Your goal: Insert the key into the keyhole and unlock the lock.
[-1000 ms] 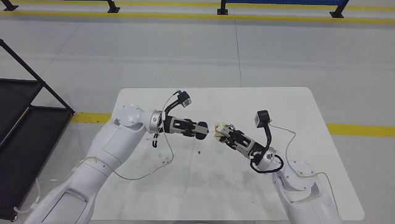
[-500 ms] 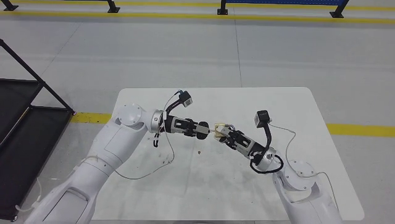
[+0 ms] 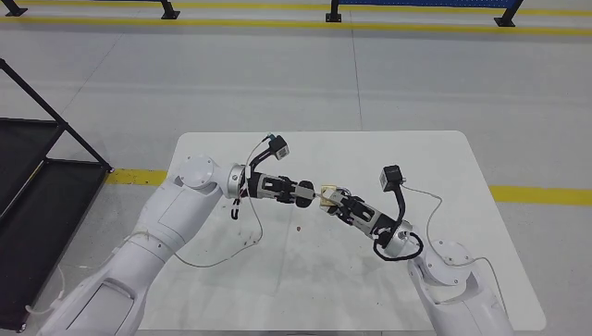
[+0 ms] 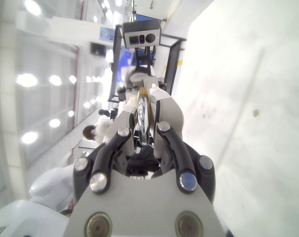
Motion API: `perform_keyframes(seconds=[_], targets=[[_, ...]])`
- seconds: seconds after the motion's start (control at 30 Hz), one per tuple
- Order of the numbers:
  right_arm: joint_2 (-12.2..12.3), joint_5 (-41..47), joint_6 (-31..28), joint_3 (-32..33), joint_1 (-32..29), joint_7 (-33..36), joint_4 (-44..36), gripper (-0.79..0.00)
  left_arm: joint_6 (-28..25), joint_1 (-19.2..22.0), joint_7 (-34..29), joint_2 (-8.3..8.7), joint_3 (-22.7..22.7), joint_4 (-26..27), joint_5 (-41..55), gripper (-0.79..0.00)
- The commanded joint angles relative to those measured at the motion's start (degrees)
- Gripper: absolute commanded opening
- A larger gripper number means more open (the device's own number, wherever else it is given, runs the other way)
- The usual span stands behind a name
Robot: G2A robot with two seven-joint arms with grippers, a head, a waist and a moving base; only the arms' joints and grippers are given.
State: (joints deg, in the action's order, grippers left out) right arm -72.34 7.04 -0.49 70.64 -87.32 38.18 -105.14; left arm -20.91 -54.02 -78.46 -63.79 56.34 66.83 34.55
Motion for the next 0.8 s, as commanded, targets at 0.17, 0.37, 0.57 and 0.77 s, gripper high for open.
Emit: perform_keyframes(seconds=[0.17,0.37,0.57,0.77], targets=[[0.24,0.20,-0.39,-0.25,0.13,0.23,0.07,-0.785,-0.29,0.21,0.49,-0.15,0.14,-0.72,0.01,-0.785],[0.48,0.09,-0.64,-0.55,0.17,0.62,0.09,-0.785,-0.09,0.26,-0.03,-0.27,-0.07,-0.82,-0.21,-0.785],[0.69,0.18,-0.71,-0.82,0.24,0.76,0.10,-0.785,-0.18,0.23,-0.26,-0.37,-0.15,-0.67,-0.30,-0.785],[0.89,0.15,-0.66,-1.09,0.40,0.89,0.17,-0.785,-0.28,0.07,-0.40,-0.43,-0.13,-0.68,-0.32,-0.785]])
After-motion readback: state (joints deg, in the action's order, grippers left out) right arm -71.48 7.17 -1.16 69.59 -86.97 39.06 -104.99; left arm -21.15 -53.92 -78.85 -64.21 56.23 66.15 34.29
